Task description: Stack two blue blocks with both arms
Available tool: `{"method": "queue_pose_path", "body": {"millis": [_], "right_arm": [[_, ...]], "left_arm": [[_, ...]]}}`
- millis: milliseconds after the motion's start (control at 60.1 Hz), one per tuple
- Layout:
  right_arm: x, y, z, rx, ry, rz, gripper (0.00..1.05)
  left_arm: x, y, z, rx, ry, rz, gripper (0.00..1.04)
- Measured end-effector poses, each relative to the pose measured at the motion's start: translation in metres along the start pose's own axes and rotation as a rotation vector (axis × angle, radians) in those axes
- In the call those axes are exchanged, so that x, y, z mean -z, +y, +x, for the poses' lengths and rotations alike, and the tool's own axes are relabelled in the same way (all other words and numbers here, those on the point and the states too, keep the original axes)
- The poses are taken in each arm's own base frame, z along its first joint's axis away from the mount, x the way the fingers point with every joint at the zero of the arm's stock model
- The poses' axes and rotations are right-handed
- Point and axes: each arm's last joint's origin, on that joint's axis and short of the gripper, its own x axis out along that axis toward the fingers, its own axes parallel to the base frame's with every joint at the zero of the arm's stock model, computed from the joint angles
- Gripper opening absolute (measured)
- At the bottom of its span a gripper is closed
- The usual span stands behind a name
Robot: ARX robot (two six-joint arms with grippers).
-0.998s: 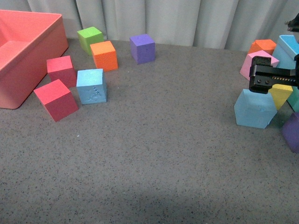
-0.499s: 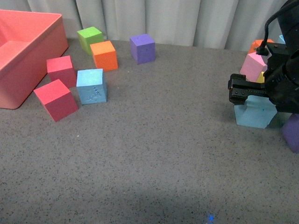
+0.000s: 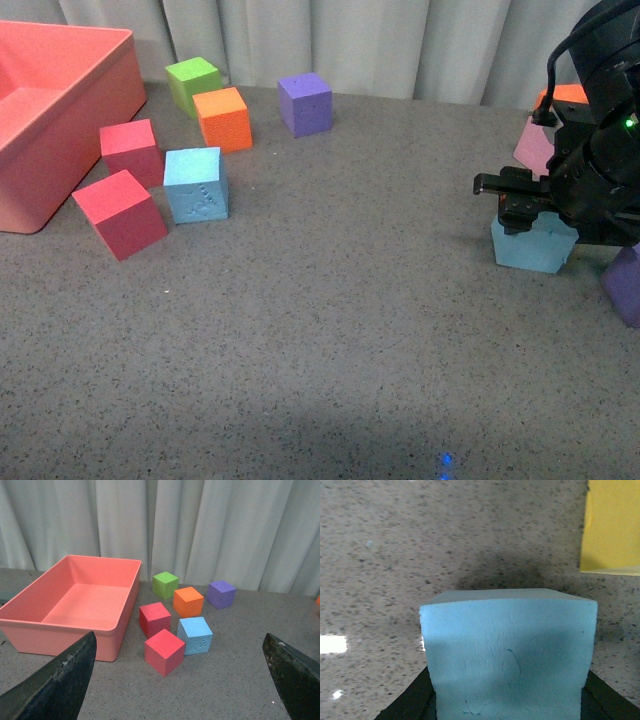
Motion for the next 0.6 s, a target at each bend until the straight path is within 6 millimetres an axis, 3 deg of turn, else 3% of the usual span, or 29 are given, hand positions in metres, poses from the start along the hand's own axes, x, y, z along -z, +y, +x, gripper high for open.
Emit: {"method": "queue_pose_path", "body": {"millis": [333,599], "right_arm": [[-0.014,0.058,-0.007,-0.099,-0.04,-0.079,0.48],[-0.015,0.101,0.011,-0.139,-0.015,-0.106,0.48]], "left_arm": [[0.0,0.0,0.0,0.0,0.0,0.0,0.98],[0.0,0.0,0.0,0.0,0.0,0.0,0.98]]}}
